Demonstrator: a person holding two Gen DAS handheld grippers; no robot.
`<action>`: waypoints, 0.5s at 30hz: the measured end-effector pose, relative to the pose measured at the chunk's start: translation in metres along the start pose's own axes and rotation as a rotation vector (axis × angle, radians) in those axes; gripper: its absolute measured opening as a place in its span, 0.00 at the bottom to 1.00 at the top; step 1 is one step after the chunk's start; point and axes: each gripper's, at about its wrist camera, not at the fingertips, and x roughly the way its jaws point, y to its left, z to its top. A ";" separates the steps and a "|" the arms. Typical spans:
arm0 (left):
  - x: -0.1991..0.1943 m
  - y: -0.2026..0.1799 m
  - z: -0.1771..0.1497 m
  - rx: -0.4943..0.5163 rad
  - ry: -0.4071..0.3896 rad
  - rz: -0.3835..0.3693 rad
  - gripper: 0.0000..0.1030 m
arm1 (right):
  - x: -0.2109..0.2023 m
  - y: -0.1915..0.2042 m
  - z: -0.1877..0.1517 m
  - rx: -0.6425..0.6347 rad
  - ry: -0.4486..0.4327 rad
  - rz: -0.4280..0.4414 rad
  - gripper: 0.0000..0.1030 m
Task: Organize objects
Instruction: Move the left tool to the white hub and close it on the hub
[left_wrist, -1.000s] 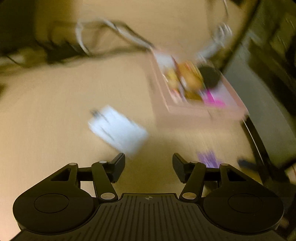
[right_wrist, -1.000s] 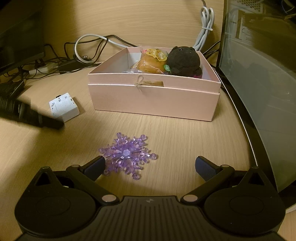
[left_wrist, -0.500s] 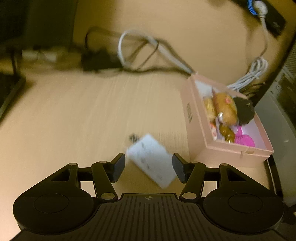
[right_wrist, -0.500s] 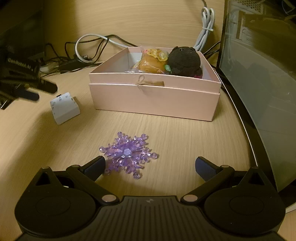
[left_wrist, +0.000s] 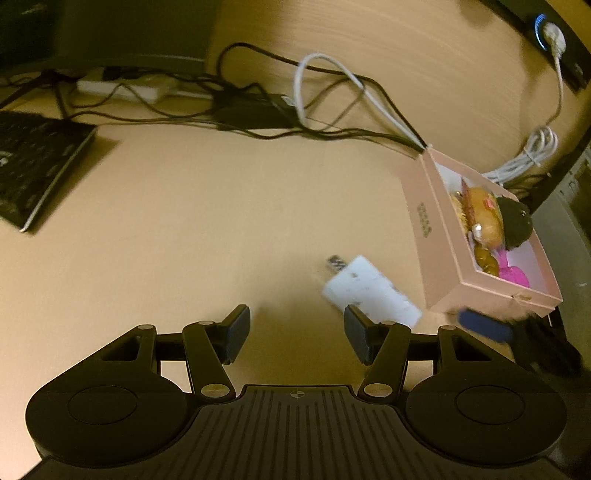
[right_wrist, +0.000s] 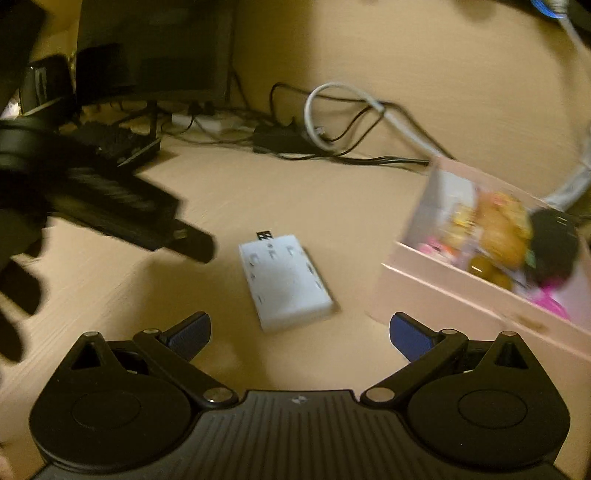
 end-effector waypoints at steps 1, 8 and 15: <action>-0.005 0.008 -0.002 -0.013 -0.006 0.001 0.59 | 0.007 0.002 0.004 -0.004 0.006 0.001 1.00; -0.016 0.055 -0.015 -0.083 0.004 -0.012 0.59 | 0.021 0.023 0.010 0.069 0.053 0.165 1.00; 0.000 0.018 -0.014 0.055 0.006 -0.120 0.59 | -0.030 0.038 -0.010 0.033 0.005 0.109 1.00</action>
